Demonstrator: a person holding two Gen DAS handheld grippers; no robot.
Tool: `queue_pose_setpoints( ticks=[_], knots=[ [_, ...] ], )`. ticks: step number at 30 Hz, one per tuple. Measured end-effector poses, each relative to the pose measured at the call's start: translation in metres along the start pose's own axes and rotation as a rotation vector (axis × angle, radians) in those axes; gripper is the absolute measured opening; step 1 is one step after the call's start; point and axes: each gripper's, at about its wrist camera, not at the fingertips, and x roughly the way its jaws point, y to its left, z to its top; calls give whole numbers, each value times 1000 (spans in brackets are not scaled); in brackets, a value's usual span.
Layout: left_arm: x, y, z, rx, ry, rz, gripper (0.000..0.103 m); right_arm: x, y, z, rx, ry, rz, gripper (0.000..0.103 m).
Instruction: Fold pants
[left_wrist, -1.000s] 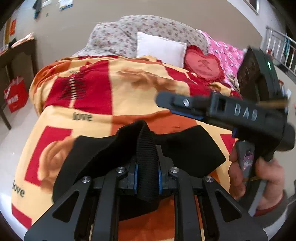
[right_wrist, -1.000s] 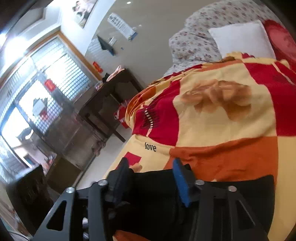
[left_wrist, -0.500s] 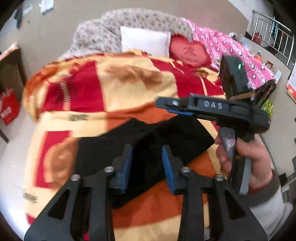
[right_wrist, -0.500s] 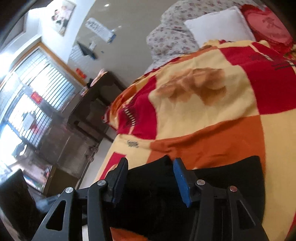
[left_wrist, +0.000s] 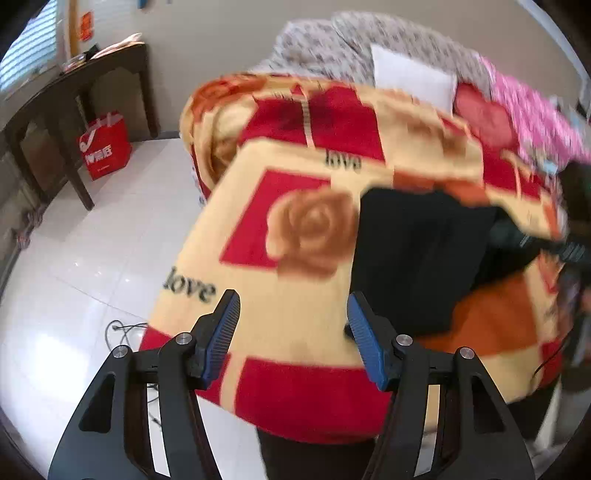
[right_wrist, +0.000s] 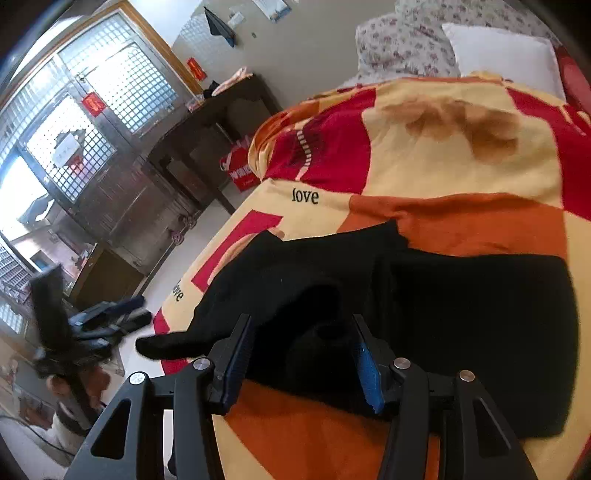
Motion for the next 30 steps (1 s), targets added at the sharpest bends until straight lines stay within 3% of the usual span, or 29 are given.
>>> queue_pose_setpoints(
  ticks=[4, 7, 8, 11, 12, 16, 20, 21, 23, 24, 26, 30],
  knots=[
    [18, -6, -16, 59, 37, 15, 60, -23, 8, -9, -75, -30, -17, 52],
    [23, -12, -17, 77, 16, 23, 60, -21, 26, -13, -165, 27, -85, 52],
    [25, -15, -15, 90, 7, 31, 60, -21, 30, -14, -160, 43, -34, 52],
    [28, -21, -12, 125, -3, 52, 60, -19, 41, -13, -61, 56, 277, 52],
    [29, -20, -12, 126, -3, 51, 60, -14, 43, -11, -31, 54, 304, 52],
    [27, -14, -10, 103, -7, 21, 60, 19, 35, -3, 85, 71, 243, 52],
    [30, -13, -9, 89, -3, 5, 60, 51, 12, 0, 218, 77, 250, 52],
    [30, -14, -8, 86, -4, -1, 60, 53, 11, 3, 216, 62, 263, 48],
    [31, -17, -2, 77, -1, -32, 60, 54, 13, 12, 179, 37, 246, 19],
    [31, -18, 1, 73, 1, -51, 60, 51, 15, 20, 149, 14, 221, 13],
    [29, -24, 13, 67, -1, -131, 60, 38, 14, 37, 111, -62, 164, 8],
    [24, -39, 36, 84, -32, -197, 60, 26, 11, 64, 28, -126, -17, 6]
  ],
)
